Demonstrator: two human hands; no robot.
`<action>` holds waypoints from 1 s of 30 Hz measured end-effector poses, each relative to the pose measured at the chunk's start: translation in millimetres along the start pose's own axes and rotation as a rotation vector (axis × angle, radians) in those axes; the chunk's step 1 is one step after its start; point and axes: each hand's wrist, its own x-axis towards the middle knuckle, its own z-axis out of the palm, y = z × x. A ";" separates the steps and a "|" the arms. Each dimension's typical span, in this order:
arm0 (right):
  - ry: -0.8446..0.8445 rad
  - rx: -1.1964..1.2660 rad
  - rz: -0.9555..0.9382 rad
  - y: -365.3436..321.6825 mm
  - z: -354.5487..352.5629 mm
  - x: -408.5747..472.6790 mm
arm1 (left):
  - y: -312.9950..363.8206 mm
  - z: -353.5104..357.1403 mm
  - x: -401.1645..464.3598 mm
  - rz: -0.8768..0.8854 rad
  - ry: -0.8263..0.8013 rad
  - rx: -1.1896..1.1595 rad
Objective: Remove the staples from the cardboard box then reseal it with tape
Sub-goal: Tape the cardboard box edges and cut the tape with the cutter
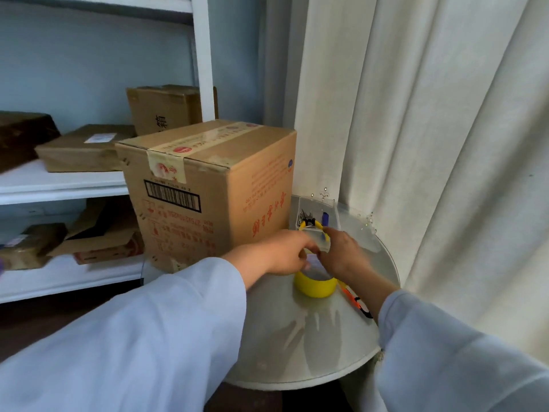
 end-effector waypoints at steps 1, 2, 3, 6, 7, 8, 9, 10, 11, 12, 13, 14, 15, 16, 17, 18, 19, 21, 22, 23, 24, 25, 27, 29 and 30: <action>0.002 -0.002 -0.013 -4.9 1.0 -1.7 | -1.0 -1.8 -2.1 0.006 -0.036 -0.038; 0.004 0.010 -0.055 -26.2 3.0 -9.6 | -9.3 -12.1 -21.9 -0.016 -0.050 -0.060; -0.008 0.027 -0.058 -29.9 6.6 -10.2 | -12.2 -14.3 -25.6 -0.042 -0.090 -0.106; -0.063 0.102 -0.106 -59.3 14.9 -24.5 | -39.1 -36.7 -60.1 -0.249 -0.191 -0.121; -0.080 0.129 -0.127 -66.7 17.6 -28.4 | -50.0 -44.0 -72.2 -0.342 -0.205 -0.095; -0.105 0.160 -0.150 -75.6 19.5 -32.2 | -60.8 -52.7 -85.6 -0.435 -0.187 -0.063; -0.132 0.210 -0.160 -80.7 22.0 -34.8 | -70.0 -59.1 -95.7 -0.518 -0.140 -0.023; -0.161 0.272 -0.169 -88.2 25.7 -36.5 | -82.3 -65.4 -106.5 -0.585 -0.049 0.013; -0.190 0.349 -0.163 -94.2 29.1 -38.1 | -95.5 -69.9 -113.1 -0.626 0.060 0.031; -0.203 0.428 -0.153 -96.9 32.4 -40.0 | -107.3 -72.1 -115.6 -0.656 0.172 0.011; -0.198 0.498 -0.146 -104.1 35.8 -40.5 | -121.7 -75.3 -117.7 -0.674 0.292 -0.057; -0.176 0.560 -0.138 -106.9 38.1 -41.8 | -132.0 -75.2 -116.2 -0.683 0.394 -0.181; -0.152 0.602 -0.133 -113.1 41.1 -40.8 | -141.3 -76.7 -116.5 -0.691 0.496 -0.324; -0.124 0.629 -0.139 -116.7 43.6 -38.4 | -147.0 -78.8 -115.4 -0.697 0.586 -0.449; -0.108 0.647 -0.139 -117.8 45.1 -37.5 | -149.0 -80.1 -113.4 -0.701 0.654 -0.536; -0.102 0.646 -0.152 -120.5 46.1 -35.4 | -152.7 -81.6 -111.4 -0.710 0.706 -0.597; -0.103 0.641 -0.161 -122.7 48.3 -34.0 | -155.3 -82.8 -110.6 -0.714 0.747 -0.635; -0.098 0.634 -0.162 -124.5 52.6 -29.8 | -165.5 -85.0 -107.0 -0.686 0.816 -0.704; -0.093 0.640 -0.166 -122.8 54.4 -27.7 | -169.9 -85.3 -105.3 -0.652 0.843 -0.744; -0.092 0.652 -0.168 -121.4 55.0 -25.0 | -174.7 -85.7 -102.9 -0.606 0.877 -0.781; -0.096 0.676 -0.182 -118.5 56.3 -23.6 | -178.1 -84.1 -101.9 -0.577 0.916 -0.790; -0.101 0.712 -0.188 -115.4 56.7 -20.7 | -180.8 -82.3 -100.8 -0.564 0.970 -0.765; -0.094 0.769 -0.184 -109.4 58.2 -15.5 | -183.0 -75.4 -101.2 -0.574 1.087 -0.614; -0.027 0.767 -0.145 -102.2 58.0 -11.7 | -180.5 -66.1 -104.7 -0.565 1.143 -0.480; 0.018 0.739 -0.115 -98.7 59.8 -10.9 | -180.3 -60.3 -107.0 -0.575 1.121 -0.451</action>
